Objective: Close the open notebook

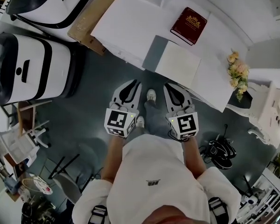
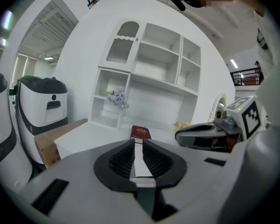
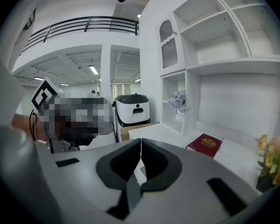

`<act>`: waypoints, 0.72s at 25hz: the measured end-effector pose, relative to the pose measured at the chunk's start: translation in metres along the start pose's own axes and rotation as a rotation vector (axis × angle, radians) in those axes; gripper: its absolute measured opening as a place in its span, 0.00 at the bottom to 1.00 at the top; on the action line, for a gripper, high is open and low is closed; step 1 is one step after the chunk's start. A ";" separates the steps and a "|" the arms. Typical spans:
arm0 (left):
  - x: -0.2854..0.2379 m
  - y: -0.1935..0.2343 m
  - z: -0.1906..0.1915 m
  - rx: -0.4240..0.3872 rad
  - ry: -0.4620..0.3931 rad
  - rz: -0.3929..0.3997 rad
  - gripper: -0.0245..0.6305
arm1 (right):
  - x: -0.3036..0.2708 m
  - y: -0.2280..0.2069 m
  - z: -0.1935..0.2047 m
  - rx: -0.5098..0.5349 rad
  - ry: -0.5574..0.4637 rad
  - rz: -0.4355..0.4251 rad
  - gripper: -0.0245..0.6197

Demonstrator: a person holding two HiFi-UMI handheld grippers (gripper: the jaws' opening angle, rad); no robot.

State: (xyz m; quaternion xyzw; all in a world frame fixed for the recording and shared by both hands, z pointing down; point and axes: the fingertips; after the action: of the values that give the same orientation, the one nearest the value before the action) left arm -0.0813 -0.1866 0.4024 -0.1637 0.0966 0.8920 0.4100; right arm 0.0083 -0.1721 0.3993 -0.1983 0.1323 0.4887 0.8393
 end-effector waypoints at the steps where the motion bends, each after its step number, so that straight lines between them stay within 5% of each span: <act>1: -0.004 0.002 0.002 0.003 0.007 0.001 0.04 | -0.005 -0.002 0.001 -0.002 0.005 -0.006 0.03; 18: -0.075 0.025 0.055 0.075 0.091 0.009 0.04 | -0.074 -0.035 0.037 0.003 0.091 -0.039 0.03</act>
State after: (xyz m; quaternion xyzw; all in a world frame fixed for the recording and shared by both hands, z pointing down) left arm -0.0662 -0.2388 0.4822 -0.1881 0.1491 0.8812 0.4073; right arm 0.0034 -0.2274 0.4703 -0.2216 0.1674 0.4626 0.8419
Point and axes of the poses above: the fingertips, and each gripper's own axes: x backward along the fingers, y to its left, z out of its underside, and after that the axes turned 12 degrees about -x, right-handed
